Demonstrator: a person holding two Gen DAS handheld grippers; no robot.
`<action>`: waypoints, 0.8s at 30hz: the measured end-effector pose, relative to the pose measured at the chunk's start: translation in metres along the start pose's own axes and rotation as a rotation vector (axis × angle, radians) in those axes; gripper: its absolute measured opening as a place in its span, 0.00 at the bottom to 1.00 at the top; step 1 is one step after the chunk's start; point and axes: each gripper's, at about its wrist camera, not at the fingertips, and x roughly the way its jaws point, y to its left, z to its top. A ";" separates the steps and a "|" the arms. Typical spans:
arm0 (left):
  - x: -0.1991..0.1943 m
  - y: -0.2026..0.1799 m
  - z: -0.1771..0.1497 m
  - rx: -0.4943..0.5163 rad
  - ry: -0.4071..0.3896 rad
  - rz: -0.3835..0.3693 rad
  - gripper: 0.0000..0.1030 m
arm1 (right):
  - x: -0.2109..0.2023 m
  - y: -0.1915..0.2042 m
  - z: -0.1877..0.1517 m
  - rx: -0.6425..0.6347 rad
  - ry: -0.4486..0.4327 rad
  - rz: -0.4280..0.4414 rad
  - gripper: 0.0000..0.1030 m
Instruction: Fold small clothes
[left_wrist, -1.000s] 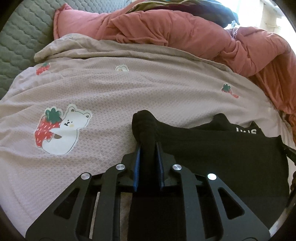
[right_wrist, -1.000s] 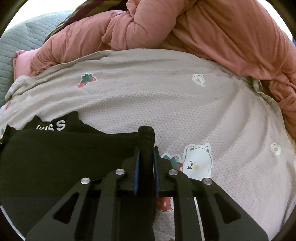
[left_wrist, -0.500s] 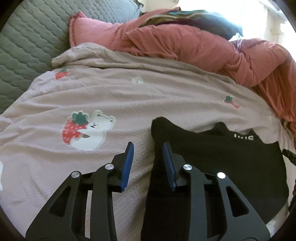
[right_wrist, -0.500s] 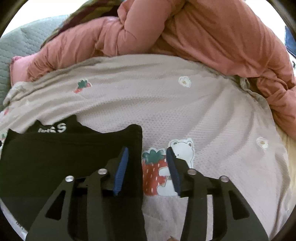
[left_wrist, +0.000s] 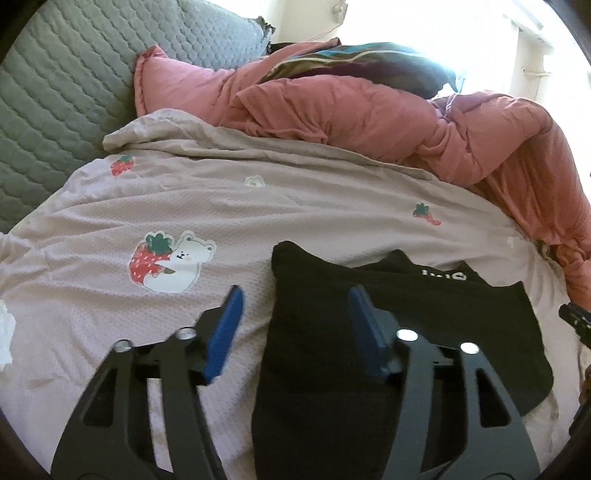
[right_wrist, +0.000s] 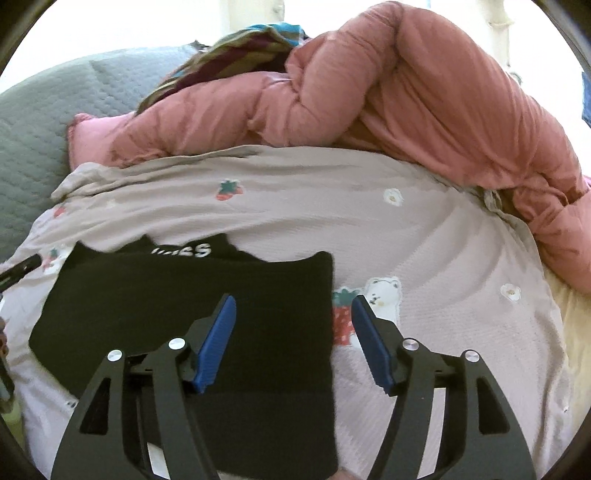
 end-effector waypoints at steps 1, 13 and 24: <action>-0.003 -0.002 -0.002 0.002 0.002 -0.013 0.55 | -0.003 0.004 -0.002 -0.011 -0.001 0.003 0.62; -0.021 -0.043 -0.034 0.128 0.033 -0.079 0.61 | -0.005 0.028 -0.024 -0.033 0.047 0.055 0.62; -0.011 -0.059 -0.061 0.222 0.106 -0.043 0.64 | -0.006 0.054 -0.043 -0.094 0.071 0.116 0.62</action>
